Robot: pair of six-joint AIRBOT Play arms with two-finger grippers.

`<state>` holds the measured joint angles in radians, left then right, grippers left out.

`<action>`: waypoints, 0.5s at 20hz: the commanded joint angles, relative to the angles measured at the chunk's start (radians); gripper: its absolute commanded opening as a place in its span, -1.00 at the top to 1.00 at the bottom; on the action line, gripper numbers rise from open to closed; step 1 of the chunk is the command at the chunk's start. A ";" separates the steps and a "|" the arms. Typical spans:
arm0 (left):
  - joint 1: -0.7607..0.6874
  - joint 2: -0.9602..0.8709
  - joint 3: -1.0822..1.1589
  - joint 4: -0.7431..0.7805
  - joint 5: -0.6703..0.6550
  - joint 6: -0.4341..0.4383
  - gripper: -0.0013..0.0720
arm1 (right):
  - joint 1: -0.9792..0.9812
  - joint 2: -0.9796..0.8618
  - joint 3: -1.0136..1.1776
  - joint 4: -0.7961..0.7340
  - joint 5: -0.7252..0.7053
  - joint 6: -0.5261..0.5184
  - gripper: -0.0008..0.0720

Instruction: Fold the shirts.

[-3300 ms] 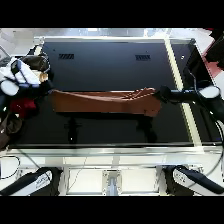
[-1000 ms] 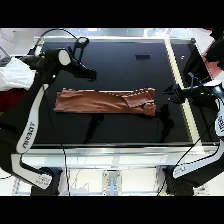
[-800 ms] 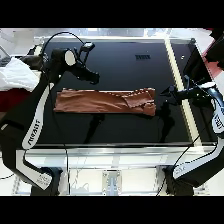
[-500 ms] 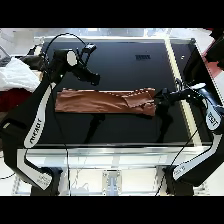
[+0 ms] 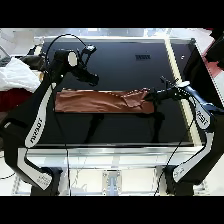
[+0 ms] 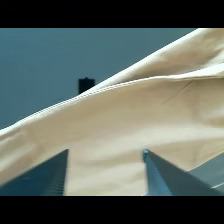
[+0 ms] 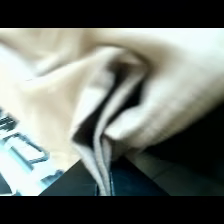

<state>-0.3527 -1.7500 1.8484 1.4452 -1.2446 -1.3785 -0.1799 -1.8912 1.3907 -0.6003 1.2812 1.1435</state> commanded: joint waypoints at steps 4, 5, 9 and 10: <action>-0.002 -0.108 -0.001 0.017 -0.031 0.007 0.94 | 0.033 0.047 0.190 0.106 0.194 0.051 0.94; -0.002 -0.136 -0.002 -0.005 -0.038 0.007 0.94 | 0.044 0.071 0.228 0.104 0.199 0.066 0.94; -0.002 -0.223 -0.007 -0.234 -0.029 0.064 0.94 | 0.135 0.131 0.396 0.043 0.201 0.140 0.95; -0.003 -0.235 -0.007 -0.303 -0.016 0.091 0.94 | 0.168 0.131 0.443 0.006 0.208 0.167 0.95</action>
<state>-0.3550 -1.9354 1.8427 1.3197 -1.2751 -1.3460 -0.0776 -1.7870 1.7149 -0.5320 1.4693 1.2381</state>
